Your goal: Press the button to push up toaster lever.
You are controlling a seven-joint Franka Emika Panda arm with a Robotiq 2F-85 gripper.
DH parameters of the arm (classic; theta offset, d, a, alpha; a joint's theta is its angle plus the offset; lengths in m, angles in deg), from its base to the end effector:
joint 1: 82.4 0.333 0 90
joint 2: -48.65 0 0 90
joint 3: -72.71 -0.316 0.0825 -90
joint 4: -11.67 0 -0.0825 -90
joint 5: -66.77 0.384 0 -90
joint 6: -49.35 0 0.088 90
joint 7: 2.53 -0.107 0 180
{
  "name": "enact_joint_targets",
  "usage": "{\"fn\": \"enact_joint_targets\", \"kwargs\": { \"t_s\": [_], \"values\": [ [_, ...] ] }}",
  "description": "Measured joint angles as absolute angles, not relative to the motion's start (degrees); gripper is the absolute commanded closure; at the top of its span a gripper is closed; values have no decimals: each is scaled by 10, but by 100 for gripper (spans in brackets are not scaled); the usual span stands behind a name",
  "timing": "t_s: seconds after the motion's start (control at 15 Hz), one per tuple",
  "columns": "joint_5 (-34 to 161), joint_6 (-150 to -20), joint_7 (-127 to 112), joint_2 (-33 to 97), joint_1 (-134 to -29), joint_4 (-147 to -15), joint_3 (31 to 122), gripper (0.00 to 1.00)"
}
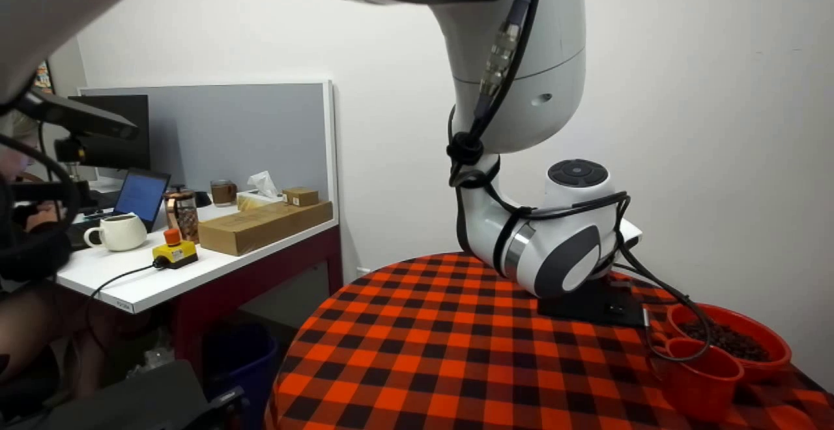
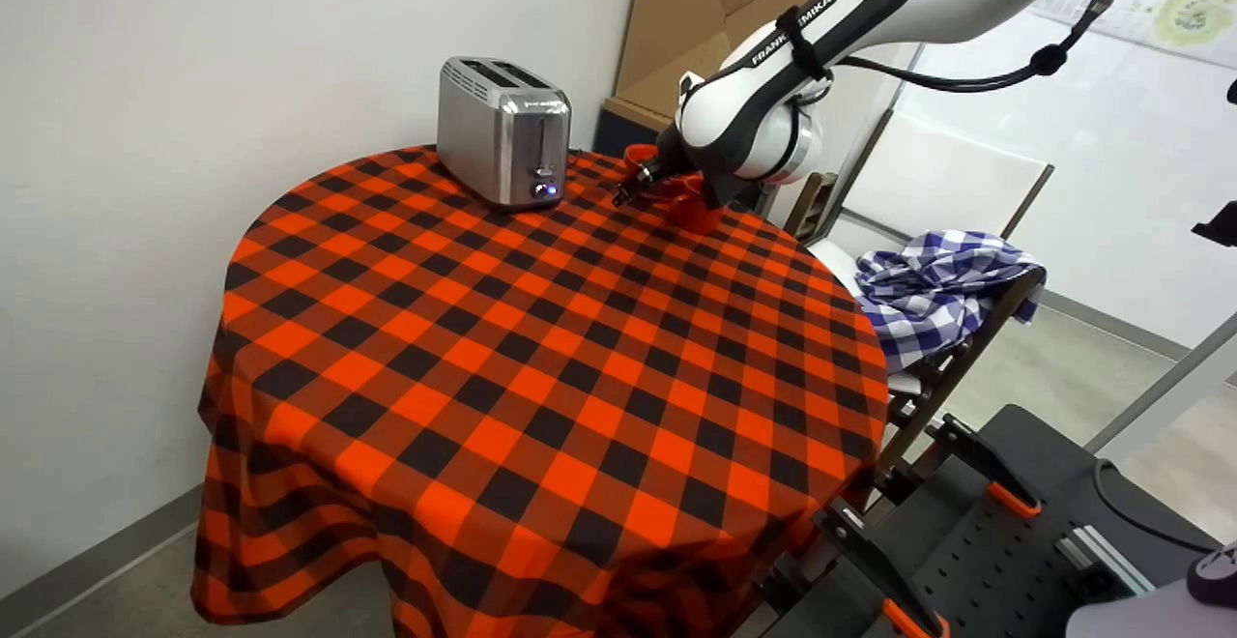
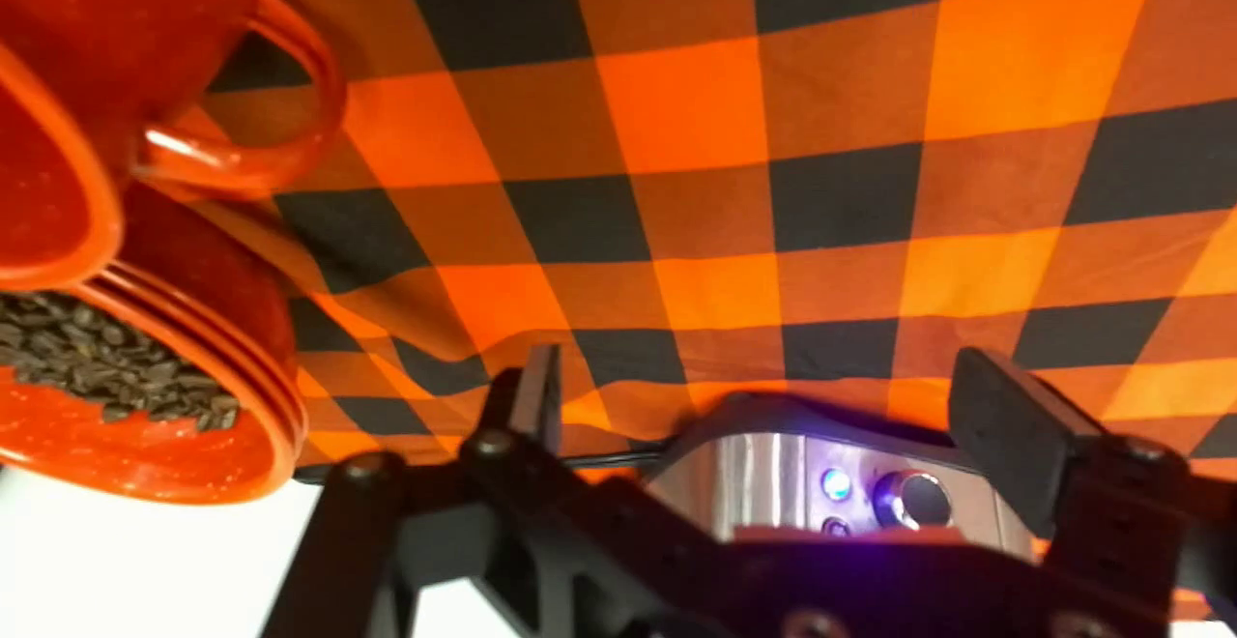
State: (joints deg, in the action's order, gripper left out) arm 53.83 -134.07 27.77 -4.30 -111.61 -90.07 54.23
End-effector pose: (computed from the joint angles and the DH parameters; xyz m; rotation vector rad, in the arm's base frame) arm 0.6642 -0.1330 0.1229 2.9186 0.5576 0.8936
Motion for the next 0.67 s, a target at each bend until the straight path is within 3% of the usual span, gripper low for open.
{"fn": "enact_joint_targets", "kwargs": {
  "t_s": [0.67],
  "values": [
    [538, -1307, 278, -135, -1095, -755, 521, 0]
  ]
}}
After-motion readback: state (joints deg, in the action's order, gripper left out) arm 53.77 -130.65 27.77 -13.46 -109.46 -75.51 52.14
